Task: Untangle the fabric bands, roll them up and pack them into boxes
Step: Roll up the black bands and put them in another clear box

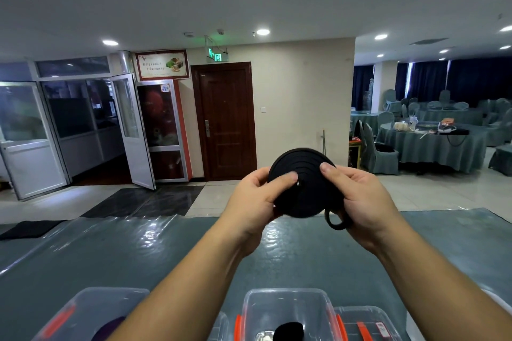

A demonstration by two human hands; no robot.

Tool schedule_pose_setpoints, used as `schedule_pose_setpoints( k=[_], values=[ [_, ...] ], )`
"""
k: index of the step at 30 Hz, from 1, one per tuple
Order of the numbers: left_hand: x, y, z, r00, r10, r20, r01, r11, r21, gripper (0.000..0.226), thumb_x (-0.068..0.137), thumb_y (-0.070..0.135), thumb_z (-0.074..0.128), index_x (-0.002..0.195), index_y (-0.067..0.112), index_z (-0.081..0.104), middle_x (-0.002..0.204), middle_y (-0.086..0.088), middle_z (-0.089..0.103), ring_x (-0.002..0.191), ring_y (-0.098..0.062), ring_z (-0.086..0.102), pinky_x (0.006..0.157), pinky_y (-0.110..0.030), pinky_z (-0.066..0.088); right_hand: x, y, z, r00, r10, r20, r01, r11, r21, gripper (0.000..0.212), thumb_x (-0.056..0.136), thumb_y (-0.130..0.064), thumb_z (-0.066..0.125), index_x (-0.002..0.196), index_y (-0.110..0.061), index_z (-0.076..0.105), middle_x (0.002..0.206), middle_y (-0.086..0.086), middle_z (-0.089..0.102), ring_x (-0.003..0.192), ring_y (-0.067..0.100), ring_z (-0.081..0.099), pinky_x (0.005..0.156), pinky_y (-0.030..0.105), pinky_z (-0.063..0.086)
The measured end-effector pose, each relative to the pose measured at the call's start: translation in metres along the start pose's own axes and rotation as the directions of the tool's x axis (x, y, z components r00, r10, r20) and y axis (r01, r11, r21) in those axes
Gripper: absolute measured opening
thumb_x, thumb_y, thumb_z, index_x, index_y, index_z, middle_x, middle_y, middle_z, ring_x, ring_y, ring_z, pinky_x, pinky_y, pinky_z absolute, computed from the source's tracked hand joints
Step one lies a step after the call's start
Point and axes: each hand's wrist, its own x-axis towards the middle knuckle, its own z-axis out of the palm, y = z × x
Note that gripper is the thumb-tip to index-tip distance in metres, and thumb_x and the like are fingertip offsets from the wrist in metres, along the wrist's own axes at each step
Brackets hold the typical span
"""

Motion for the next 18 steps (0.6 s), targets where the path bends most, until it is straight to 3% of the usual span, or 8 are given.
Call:
schedule_pose_setpoints(
  k=[4,9,13,16,18],
  values=[
    [0.008,0.008,-0.001,1.000,0.016,-0.010,-0.014,0.989,0.146,0.033,0.098,0.036,0.068,0.106,0.005,0.079,0.106,-0.020,0.077,0.089,-0.024,0.073,0.080,-0.035,0.057,-0.003,0.004,-0.005,0.993,0.018,0.121,-0.003,0.992,-0.129,0.024,0.100,-0.016,0.058,0.106,-0.006,0.079,0.100,0.018,0.079,0.091,0.025,0.076,0.073,0.027,0.061],
    [0.012,0.005,-0.004,0.998,0.045,-0.040,-0.037,0.984,0.175,0.029,0.095,0.028,0.072,0.099,0.000,0.078,0.093,-0.019,0.076,0.080,-0.023,0.069,0.072,-0.030,0.054,0.001,0.006,-0.007,0.980,0.017,0.200,0.011,0.991,-0.135,0.031,0.090,-0.024,0.063,0.109,-0.005,0.079,0.104,0.020,0.078,0.093,0.027,0.075,0.076,0.027,0.059],
    [0.013,0.014,-0.012,0.998,0.008,0.057,-0.025,0.954,0.298,0.020,0.093,0.022,0.075,0.101,0.004,0.078,0.097,-0.021,0.077,0.081,-0.022,0.071,0.070,-0.028,0.057,0.003,0.000,-0.012,0.967,0.045,0.252,-0.001,0.985,-0.170,0.028,0.092,-0.022,0.063,0.108,-0.006,0.079,0.102,0.019,0.078,0.092,0.025,0.075,0.076,0.026,0.058],
    [0.013,0.021,-0.017,0.993,-0.026,0.115,-0.016,0.937,0.349,0.017,0.090,0.019,0.078,0.099,0.005,0.079,0.090,-0.014,0.077,0.078,-0.020,0.072,0.067,-0.026,0.057,0.004,-0.004,-0.010,0.968,0.035,0.250,0.011,0.984,-0.178,0.025,0.096,-0.017,0.061,0.109,-0.006,0.078,0.100,0.018,0.079,0.090,0.024,0.076,0.073,0.025,0.059],
    [0.015,0.023,-0.018,0.993,-0.014,0.114,-0.024,0.946,0.323,0.016,0.091,0.019,0.076,0.098,0.004,0.078,0.086,-0.013,0.077,0.075,-0.019,0.072,0.062,-0.024,0.055,0.004,-0.001,-0.006,0.979,0.009,0.204,0.018,0.992,-0.128,0.029,0.092,-0.024,0.063,0.114,-0.010,0.076,0.101,0.017,0.079,0.092,0.027,0.076,0.077,0.032,0.062]
  ],
)
